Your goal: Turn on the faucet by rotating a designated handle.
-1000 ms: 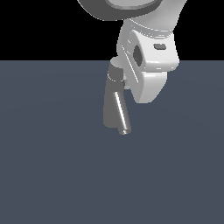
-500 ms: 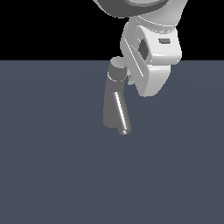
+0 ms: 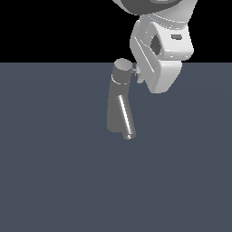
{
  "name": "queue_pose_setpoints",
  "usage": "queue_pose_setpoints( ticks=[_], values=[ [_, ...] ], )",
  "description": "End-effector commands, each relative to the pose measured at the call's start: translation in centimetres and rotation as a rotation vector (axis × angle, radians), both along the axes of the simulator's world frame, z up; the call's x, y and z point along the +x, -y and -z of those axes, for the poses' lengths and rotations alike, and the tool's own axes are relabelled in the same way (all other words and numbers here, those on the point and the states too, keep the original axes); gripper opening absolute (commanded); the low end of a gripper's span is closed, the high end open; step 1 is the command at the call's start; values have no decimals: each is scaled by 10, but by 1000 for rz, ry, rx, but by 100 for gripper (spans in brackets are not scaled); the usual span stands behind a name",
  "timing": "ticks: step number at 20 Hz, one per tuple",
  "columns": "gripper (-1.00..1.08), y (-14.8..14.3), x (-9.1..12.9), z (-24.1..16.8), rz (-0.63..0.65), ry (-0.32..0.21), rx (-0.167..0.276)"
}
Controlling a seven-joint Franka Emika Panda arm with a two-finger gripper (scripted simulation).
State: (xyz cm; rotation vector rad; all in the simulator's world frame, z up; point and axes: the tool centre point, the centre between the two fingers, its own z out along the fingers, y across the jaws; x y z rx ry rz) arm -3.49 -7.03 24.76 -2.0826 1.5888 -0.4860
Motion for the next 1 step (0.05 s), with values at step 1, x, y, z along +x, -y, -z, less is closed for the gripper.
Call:
queue_pose_setpoints(
  ticks=[1],
  values=[
    [-100,37,1,3,69,-5,-7]
  ],
)
